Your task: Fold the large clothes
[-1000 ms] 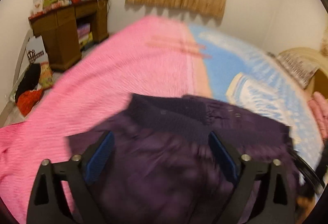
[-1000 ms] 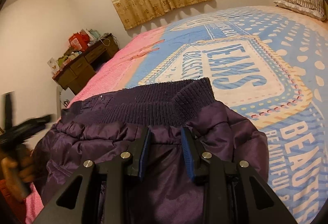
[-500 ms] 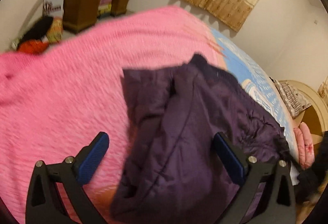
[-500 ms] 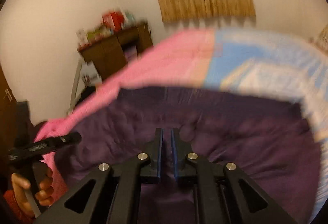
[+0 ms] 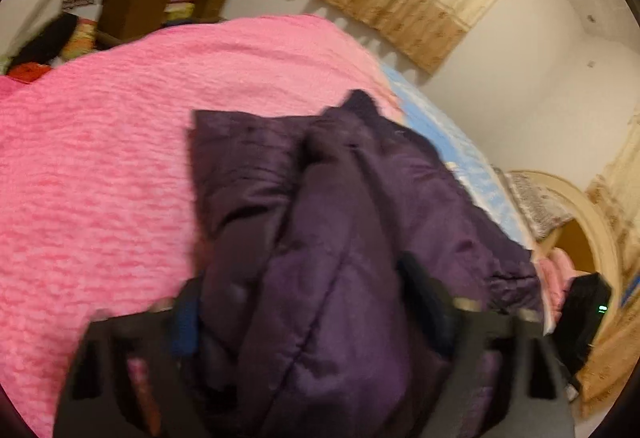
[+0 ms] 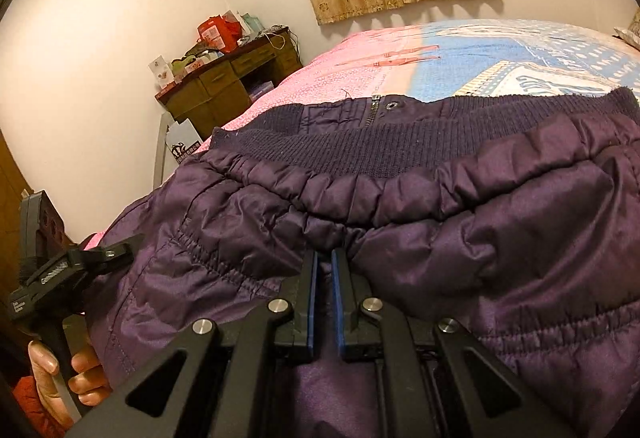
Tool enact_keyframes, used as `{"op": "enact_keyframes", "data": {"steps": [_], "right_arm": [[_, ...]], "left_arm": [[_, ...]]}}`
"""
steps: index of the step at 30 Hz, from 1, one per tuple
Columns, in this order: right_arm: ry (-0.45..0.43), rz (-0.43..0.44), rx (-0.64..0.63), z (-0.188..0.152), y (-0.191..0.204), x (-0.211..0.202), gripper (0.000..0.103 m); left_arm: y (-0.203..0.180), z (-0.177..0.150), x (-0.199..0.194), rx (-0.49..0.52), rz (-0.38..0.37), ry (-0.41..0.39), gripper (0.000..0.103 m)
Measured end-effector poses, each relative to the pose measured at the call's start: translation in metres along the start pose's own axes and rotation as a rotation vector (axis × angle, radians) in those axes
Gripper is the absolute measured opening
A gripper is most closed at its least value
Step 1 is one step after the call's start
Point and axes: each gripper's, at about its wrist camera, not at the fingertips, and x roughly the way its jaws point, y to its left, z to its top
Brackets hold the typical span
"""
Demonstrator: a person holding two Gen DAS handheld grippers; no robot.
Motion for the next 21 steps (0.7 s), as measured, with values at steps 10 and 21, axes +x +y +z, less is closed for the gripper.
{"op": "enact_keyframes", "data": {"steps": [10,21], "right_arm": [[-0.001,0.013,0.009,-0.003,-0.007,0.000,0.006],[-0.007,0.043,0.042,-0.001,-0.011,-0.003,0.006]], "left_arm": [[0.006,0.005,-0.014,-0.025,-0.027,-0.063,0.036],[-0.084,0.019,-0.051,0.246,-0.021,-0.187,0.028]]}}
